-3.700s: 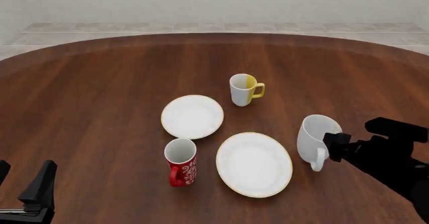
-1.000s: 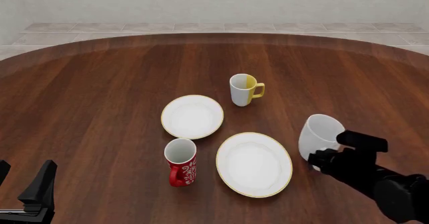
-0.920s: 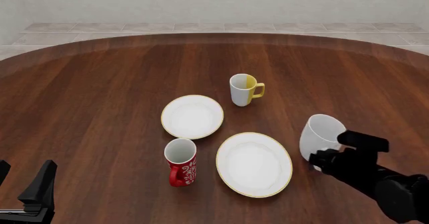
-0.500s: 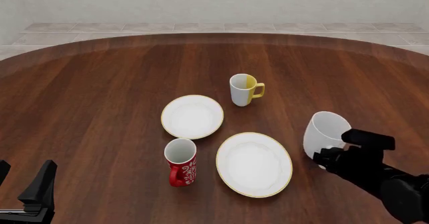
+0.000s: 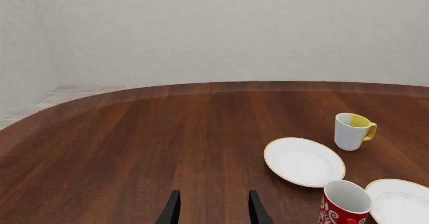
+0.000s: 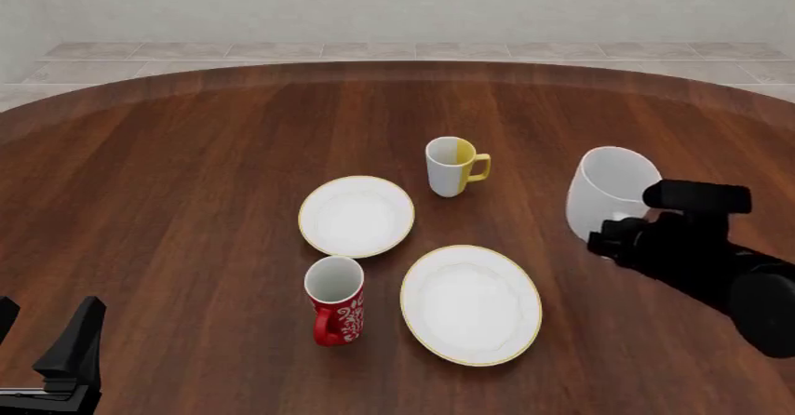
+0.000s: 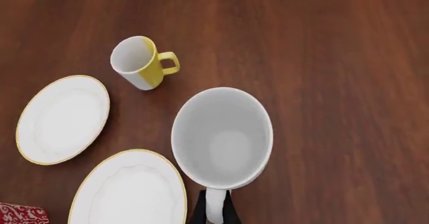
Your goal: Put the white mug on the left plate.
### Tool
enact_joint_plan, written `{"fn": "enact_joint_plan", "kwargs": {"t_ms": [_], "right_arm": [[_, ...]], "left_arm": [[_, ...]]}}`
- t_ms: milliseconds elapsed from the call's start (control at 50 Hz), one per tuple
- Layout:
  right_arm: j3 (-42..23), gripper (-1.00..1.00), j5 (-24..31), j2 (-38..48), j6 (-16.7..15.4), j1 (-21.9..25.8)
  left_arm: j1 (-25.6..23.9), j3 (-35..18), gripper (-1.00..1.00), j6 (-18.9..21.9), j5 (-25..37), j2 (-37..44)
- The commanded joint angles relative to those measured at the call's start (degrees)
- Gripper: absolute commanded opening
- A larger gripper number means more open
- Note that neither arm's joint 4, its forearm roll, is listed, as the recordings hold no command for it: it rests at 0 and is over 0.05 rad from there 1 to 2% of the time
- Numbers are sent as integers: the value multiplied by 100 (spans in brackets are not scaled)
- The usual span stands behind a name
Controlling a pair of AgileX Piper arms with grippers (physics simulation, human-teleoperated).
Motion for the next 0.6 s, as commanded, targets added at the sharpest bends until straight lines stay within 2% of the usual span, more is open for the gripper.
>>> {"fn": "enact_joint_plan", "kwargs": {"t_ms": [20, 600], "right_arm": [[-745, -100, 371, 88, -231, 214], [-2810, -100, 533, 1469, -333, 1146]], "left_arm": [[0, 0, 100, 0, 0, 0], [0, 0, 100, 1, 0, 0]]}}
